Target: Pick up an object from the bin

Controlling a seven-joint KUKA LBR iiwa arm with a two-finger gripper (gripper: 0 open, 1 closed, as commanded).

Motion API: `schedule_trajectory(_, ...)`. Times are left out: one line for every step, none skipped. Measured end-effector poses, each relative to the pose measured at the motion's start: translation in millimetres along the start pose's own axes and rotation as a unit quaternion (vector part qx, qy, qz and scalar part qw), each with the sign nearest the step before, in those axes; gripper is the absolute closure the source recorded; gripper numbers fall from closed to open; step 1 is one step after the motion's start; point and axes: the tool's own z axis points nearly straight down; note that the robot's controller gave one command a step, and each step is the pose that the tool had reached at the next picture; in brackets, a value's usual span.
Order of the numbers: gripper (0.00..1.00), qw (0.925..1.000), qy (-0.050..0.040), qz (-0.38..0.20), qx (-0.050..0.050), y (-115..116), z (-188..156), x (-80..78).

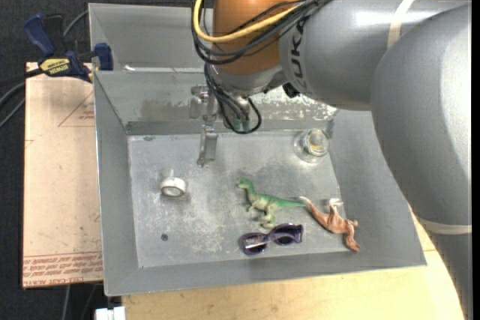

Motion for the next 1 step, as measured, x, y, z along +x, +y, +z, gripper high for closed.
schedule_trajectory(0.0, 1.0, -0.0037, 0.001, 0.0, -0.8, -5.3, -1.7)
